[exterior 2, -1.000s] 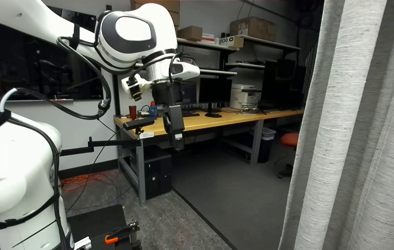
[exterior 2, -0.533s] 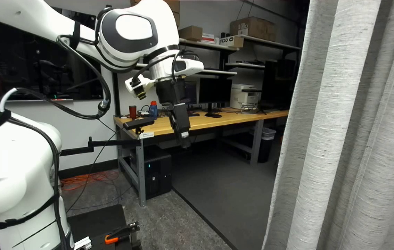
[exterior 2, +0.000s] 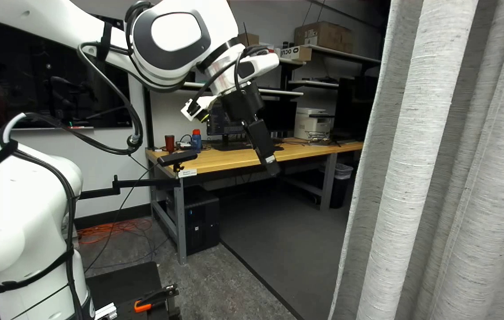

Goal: Slide the curtain to the left

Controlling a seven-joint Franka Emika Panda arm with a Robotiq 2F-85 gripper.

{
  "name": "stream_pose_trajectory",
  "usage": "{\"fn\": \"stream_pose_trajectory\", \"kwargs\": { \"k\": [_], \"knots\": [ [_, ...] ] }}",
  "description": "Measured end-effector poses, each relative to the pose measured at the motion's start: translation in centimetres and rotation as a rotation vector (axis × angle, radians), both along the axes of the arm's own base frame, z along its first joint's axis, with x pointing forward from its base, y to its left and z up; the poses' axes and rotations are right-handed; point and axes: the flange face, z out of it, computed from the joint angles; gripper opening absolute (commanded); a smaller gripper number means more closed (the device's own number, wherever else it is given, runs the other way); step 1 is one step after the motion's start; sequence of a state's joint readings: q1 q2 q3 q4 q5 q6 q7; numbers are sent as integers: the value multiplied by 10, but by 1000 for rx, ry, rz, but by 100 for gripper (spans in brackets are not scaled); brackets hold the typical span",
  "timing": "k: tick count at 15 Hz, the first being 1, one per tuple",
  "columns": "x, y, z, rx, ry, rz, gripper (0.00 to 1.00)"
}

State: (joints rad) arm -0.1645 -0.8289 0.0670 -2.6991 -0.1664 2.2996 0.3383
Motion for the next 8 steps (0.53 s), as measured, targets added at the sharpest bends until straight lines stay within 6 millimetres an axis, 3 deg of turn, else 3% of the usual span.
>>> {"fn": "stream_pose_trajectory", "kwargs": {
  "k": [8],
  "knots": [
    [25, -60, 7, 27, -173, -110, 96]
  ]
}}
